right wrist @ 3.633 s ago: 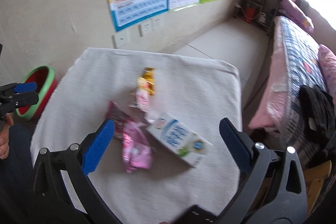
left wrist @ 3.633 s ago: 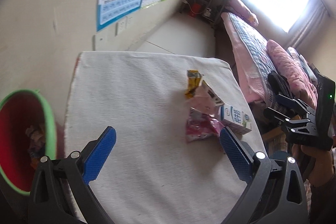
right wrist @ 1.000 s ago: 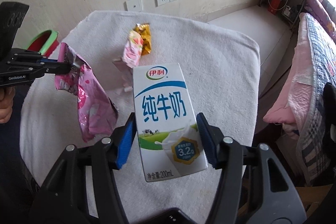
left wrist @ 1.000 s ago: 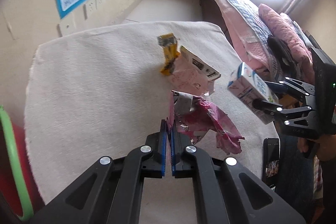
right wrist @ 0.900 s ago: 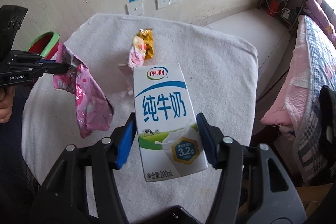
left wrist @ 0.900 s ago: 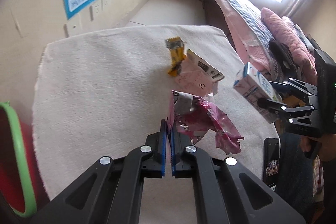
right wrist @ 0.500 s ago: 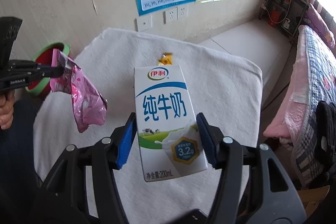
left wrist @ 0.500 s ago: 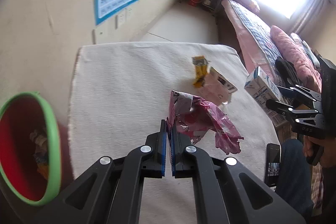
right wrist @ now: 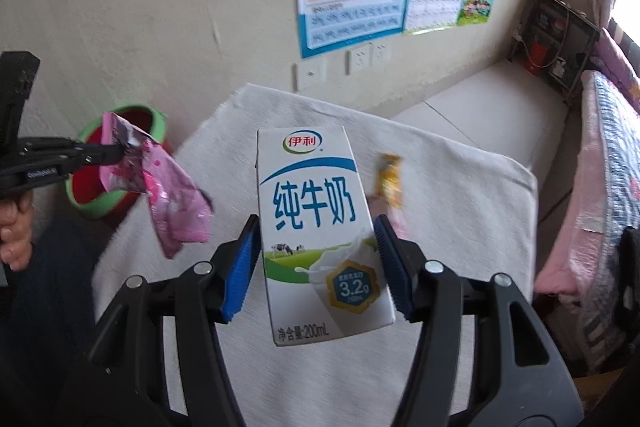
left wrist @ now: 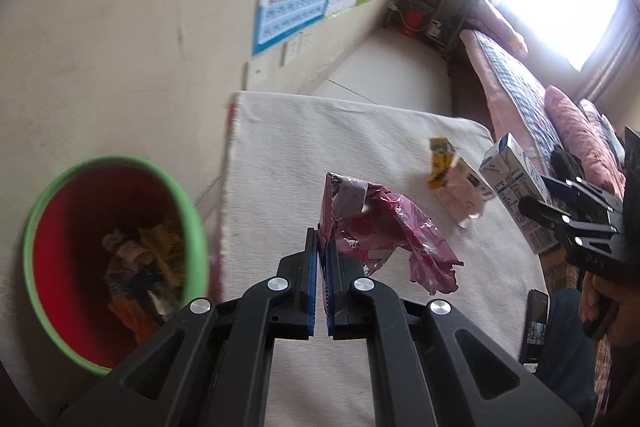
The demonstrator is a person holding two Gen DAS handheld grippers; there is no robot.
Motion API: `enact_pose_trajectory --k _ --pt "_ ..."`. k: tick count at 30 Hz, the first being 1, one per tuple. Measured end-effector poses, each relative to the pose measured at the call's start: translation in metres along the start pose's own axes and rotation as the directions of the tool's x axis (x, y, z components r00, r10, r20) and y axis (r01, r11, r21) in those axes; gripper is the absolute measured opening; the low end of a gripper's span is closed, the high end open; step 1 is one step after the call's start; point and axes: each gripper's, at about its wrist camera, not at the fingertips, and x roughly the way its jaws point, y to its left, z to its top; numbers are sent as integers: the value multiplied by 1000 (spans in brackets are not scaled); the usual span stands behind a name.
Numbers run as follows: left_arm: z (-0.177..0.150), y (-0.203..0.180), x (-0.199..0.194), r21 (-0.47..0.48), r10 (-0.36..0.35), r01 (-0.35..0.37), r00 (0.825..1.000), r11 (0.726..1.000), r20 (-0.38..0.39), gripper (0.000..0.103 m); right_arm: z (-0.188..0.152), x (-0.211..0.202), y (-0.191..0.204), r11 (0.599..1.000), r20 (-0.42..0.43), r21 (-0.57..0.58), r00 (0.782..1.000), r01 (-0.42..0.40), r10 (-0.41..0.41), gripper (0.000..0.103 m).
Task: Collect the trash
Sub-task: 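Carry the pink bag and white milk carton over the red bucket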
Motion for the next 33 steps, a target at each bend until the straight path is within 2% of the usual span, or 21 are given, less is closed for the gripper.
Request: enact_pose_trajectory --k 12,23,29,33 --pt "-7 83 -31 -104 90 -86 995 991 39 1 29 27 102 992 25 -65 994 -105 106 56" --pt "-26 169 -63 -219 183 -167 981 961 57 1 64 59 179 968 5 -167 981 -189 192 56" --pt "-31 198 -75 -261 227 -202 971 944 72 1 85 79 230 947 -4 -215 970 -239 244 55" --pt "-36 214 -79 -275 244 -216 967 937 69 1 89 87 249 941 -14 -224 967 -253 256 56"
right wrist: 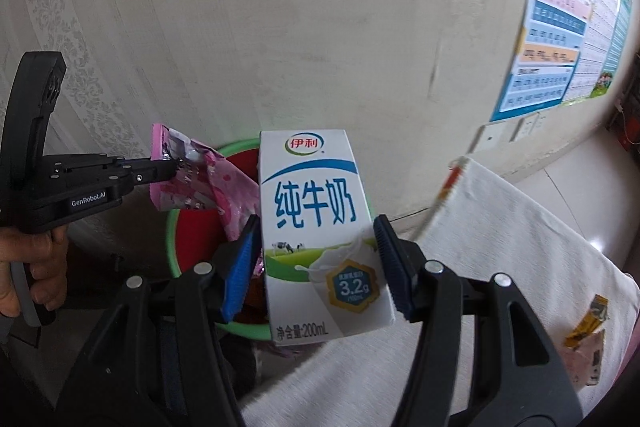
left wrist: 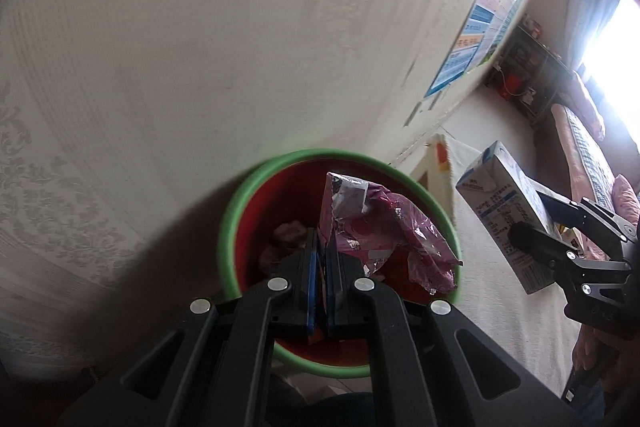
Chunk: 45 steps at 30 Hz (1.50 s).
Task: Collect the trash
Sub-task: 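Carry the pink bag and white milk carton over the red bucket, then open both tools to drop the bag and carton into the bucket, then move both open tools back over the last items on the table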
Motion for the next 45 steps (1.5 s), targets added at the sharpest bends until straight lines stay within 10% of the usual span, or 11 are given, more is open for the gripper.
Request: enact_pose_trajectory --k 15,17,19,45 --pt "-1 18 17 -25 29 -30 999 999 -31 6 7 41 16 1000 -40 13 999 -27 27 56" --pt "-1 20 18 -44 39 -41 999 998 -31 61 6 45 18 1000 -52 2 998 -21 21 59" --pt "0 22 16 -66 39 -39 999 997 -6 81 4 46 19 1000 -57 -1 998 -13 12 79" --pt "-19 -73 3 27 -58 59 998 998 -8 91 -47 -42 -51 983 -14 109 989 149 -148 98"
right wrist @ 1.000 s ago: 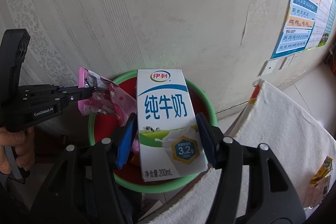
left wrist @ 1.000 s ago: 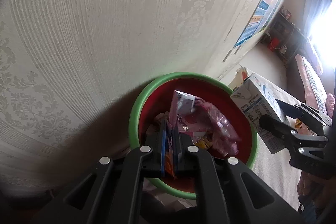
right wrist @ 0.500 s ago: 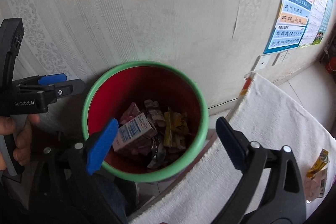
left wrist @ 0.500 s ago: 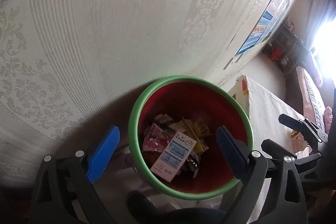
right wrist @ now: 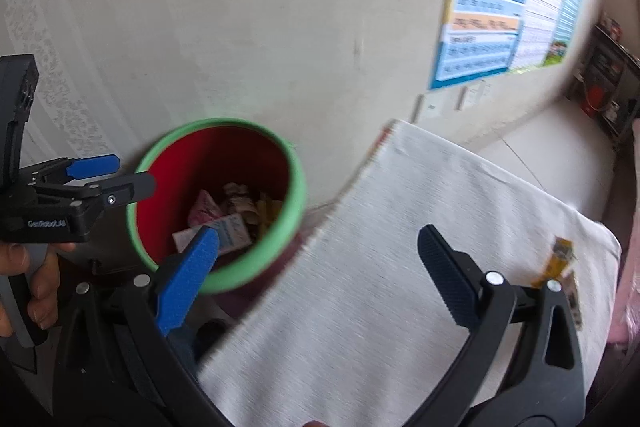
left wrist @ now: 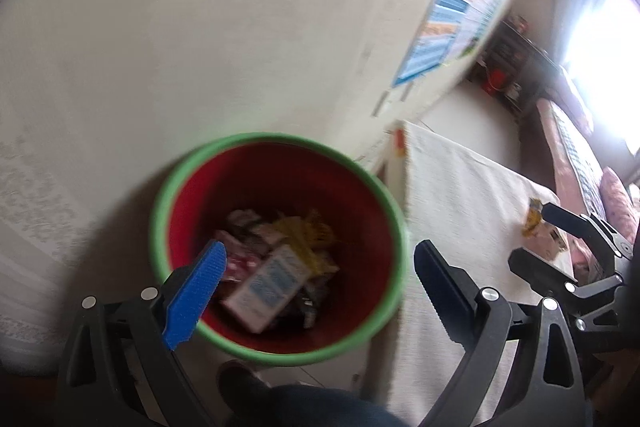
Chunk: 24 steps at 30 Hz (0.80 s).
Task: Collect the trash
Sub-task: 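Move both open tools back over the last items on the table, then grasp the pink drink pouch with the right tool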
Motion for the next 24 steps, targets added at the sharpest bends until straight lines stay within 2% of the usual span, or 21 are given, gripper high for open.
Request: enact_pose_trajectory --k 11,20,24 --pt "-6 -89 24 110 -71 75 997 991 -43 91 -57 -25 -99 984 -43 130 992 123 -118 98" --pt "-20 -152 46 200 -110 129 988 971 -104 91 -92 -51 -184 940 -53 241 971 240 -234 98" --pt "-24 -169 52 231 -101 127 988 965 -119 91 -104 -42 -219 924 -94 269 962 273 -257 98"
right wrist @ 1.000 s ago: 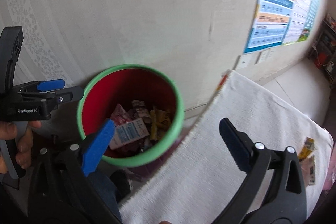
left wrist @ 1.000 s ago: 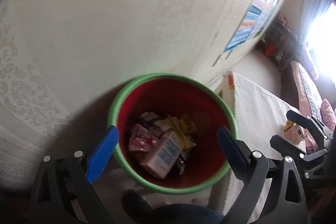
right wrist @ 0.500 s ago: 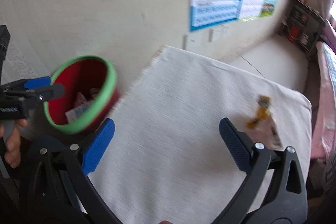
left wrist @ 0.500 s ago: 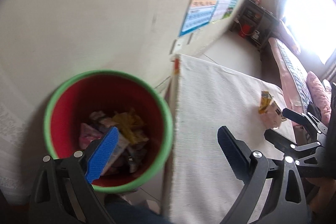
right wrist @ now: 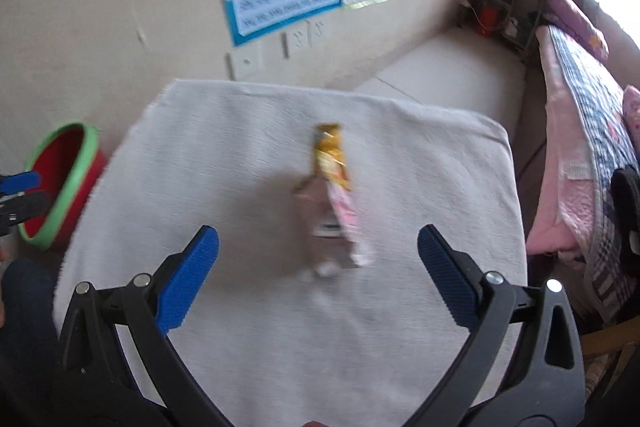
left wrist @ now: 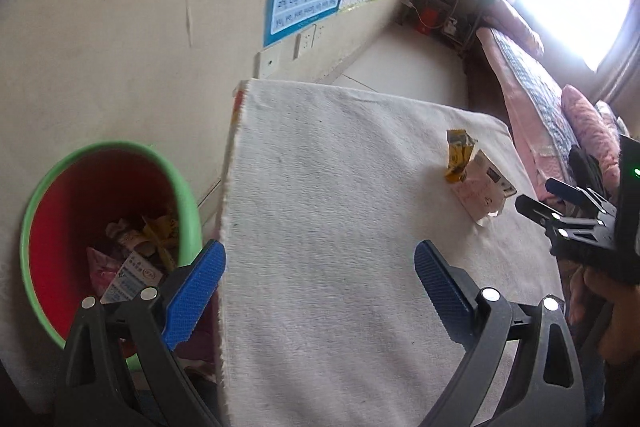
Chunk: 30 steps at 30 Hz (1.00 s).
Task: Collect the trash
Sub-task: 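Grasp the pink drink pouch with the right tool, then grasp the yellow wrapper with the left tool while the right tool holds the pouch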
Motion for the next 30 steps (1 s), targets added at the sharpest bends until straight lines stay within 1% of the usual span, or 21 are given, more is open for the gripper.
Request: enact_pose_trajectory --k 3,5,7,8,11,12,13,18,21,25,30 --pt "4 -5 4 11 -3 4 1000 1000 -10 91 -2 19 -9 1000 -36 -1 999 -2 2 98" --pt "6 -8 6 21 -1 2 1000 1000 -17 91 -3 28 -10 1000 -51 -9 999 -2 2 96" --pt "9 -10 9 30 -1 2 1000 1000 -23 91 -3 39 -7 1000 -64 -26 998 -6 4 83" --pt "11 -12 12 32 0 1 1000 999 -26 91 -3 43 -5 999 -67 -36 998 -3 1 80" --pt "15 -14 19 34 -1 3 999 999 -37 91 -5 54 -4 999 -77 -40 997 -2 -1 57" --pt "16 -16 22 36 -2 4 999 999 -41 91 -5 56 -5 999 -84 -37 997 -6 3 41" --pt "18 -18 25 40 -5 6 999 999 -45 91 -5 58 -6 999 -94 -31 995 -16 13 32" --pt "27 -41 39 71 -26 30 998 997 -55 91 -6 48 -20 998 -95 -39 994 -56 52 31" --pt "33 -60 49 89 -51 56 997 994 -55 91 -7 34 -38 997 -87 -60 995 -54 49 31" --pt "37 -91 63 109 -86 93 994 990 -64 91 -8 18 -64 997 -77 -66 997 -30 25 31" --pt "43 -126 80 139 -123 134 989 981 -86 91 -10 8 -96 999 -65 -33 998 7 -9 31"
